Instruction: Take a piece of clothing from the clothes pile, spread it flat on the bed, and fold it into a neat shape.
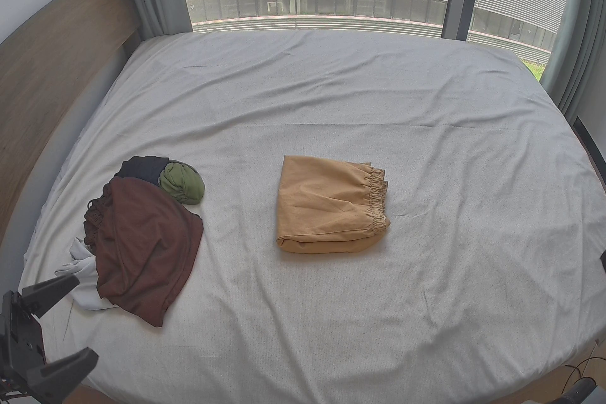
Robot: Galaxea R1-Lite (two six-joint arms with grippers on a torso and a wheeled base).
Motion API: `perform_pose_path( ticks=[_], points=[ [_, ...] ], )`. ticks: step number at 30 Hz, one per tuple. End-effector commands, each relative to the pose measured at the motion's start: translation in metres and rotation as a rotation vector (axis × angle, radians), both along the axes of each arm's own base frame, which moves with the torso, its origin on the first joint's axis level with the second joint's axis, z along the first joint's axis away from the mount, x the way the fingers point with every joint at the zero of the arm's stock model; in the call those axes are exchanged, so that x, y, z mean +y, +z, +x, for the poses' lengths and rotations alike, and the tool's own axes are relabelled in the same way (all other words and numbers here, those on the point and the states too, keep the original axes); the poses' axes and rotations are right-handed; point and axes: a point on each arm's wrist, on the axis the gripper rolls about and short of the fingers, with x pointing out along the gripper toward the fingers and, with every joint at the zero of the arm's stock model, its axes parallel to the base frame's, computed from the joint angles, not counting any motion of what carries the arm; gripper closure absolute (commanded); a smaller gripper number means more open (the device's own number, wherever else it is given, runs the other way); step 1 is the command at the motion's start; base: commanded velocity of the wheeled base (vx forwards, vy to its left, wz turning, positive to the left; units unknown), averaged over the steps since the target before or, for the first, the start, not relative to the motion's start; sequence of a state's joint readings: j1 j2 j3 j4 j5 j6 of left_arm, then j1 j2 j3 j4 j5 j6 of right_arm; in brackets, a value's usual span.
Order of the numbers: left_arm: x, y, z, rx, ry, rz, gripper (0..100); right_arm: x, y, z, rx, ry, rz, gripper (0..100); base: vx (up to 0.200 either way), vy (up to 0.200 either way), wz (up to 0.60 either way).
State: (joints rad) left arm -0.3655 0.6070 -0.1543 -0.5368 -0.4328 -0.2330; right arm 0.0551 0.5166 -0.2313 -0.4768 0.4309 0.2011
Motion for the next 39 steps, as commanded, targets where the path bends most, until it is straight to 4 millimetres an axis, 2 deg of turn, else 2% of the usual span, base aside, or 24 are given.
perform_pose_path(
  ticks=[1, 6, 7, 10, 11, 15, 22, 24, 25, 29, 32, 34, 39],
  points=[
    [0.009, -0.019, -0.021, -0.037, 0.039, -0.015, 0, -0.001, -0.023, -0.028, -0.091, -0.048, 0.005, 0, 0.000, 0.000, 0.00],
    [0.012, -0.028, -0.030, -0.041, 0.050, -0.022, 0, -0.002, -0.035, -0.041, -0.106, -0.040, 0.013, 0, 0.000, 0.000, 0.00],
    [0.014, -0.033, -0.035, -0.052, 0.075, -0.025, 0, -0.002, -0.049, -0.052, -0.103, -0.036, 0.012, 0, 0.000, 0.000, 0.00],
    [0.015, -0.041, -0.041, -0.067, 0.113, -0.030, 0, -0.001, -0.068, -0.064, -0.096, -0.034, 0.011, 0, 0.000, 0.000, 0.00],
    [0.016, -0.051, -0.045, -0.072, 0.136, -0.031, 0, -0.001, -0.076, -0.061, -0.059, -0.034, 0.004, 0, 0.000, 0.000, 0.00],
    [0.017, -0.070, -0.059, -0.062, 0.127, -0.020, 0, -0.003, -0.086, -0.055, -0.098, -0.104, 0.027, 0, 0.000, 0.000, 0.00],
    [0.019, -0.071, -0.056, -0.038, 0.274, -0.025, 0, -0.006, -0.088, -0.053, -0.112, -0.273, -0.041, 0, 0.000, 0.000, 0.00],
    [0.019, -0.071, -0.056, -0.039, 0.286, -0.025, 0, -0.008, -0.094, -0.051, -0.060, -0.348, -0.071, 0, 0.000, 0.000, 0.00],
    [0.019, -0.071, -0.056, -0.044, 0.332, -0.020, 0, -0.009, -0.099, -0.050, -0.008, -0.422, -0.102, 0, 0.000, 0.000, 0.00],
    [0.020, -0.073, -0.054, -0.035, 0.466, 0.005, 0, -0.012, -0.115, -0.049, 0.147, -0.528, -0.142, 0, 0.000, 0.000, 0.00],
    [0.021, -0.081, -0.054, 0.016, 0.592, 0.029, 0, -0.012, -0.116, -0.049, 0.155, -0.530, -0.144, 0, 0.000, 0.000, 0.00],
    [0.020, -0.089, -0.061, -0.014, 0.625, 0.054, 0, -0.012, -0.116, -0.049, 0.152, -0.531, -0.143, 0, 0.000, 0.000, 0.00],
    [0.021, -0.089, -0.061, -0.028, 0.658, 0.086, 0, -0.012, -0.115, -0.049, 0.151, -0.530, -0.140, 0, 0.000, 0.000, 0.00]
  ],
)
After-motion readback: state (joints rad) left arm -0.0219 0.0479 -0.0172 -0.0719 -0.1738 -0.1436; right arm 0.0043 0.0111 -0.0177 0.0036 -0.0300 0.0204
